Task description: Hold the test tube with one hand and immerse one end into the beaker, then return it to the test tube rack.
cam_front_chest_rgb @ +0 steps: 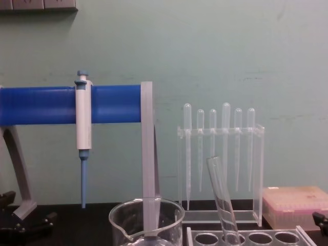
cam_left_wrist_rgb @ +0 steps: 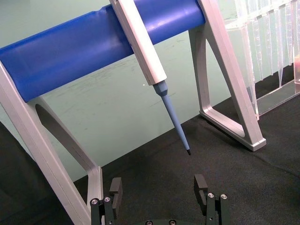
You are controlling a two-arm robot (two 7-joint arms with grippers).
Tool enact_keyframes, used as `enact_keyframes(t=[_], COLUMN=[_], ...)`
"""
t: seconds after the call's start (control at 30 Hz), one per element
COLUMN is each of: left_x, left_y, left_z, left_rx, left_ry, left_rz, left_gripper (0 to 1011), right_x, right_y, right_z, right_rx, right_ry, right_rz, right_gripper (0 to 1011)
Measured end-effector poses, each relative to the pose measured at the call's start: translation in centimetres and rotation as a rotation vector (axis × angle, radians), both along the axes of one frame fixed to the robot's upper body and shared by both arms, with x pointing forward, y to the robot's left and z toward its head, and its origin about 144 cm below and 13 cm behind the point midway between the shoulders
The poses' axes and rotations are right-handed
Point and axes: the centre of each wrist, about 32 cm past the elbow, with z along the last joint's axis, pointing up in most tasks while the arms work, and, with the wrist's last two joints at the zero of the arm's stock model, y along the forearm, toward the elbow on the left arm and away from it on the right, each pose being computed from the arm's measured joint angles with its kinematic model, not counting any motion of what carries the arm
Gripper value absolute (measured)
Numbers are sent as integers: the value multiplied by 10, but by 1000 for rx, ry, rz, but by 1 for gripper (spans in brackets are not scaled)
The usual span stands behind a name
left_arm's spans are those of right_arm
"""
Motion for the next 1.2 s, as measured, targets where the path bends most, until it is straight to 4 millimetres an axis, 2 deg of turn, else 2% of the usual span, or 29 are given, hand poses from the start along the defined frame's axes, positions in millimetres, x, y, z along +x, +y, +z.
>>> enact_keyframes(t=[0.73, 0.93, 1.03, 1.2], left_x=[0, 0, 0, 0], left_y=[0, 0, 0, 0], left_z=[0, 0, 0, 0], left_rx=[0, 0, 0, 0], left_ry=[0, 0, 0, 0], left_rz=[0, 0, 0, 0], left_gripper=[1000, 1000, 1000, 1000], right_x=[0, -22, -40, -54], right_y=[0, -3, -3, 1], right_z=[0, 7, 18, 33], right_rx=[0, -24, -43, -42], right_ry=[0, -18, -36, -58], right_rz=[0, 12, 40, 90], right_gripper=[1002, 1002, 1002, 1002])
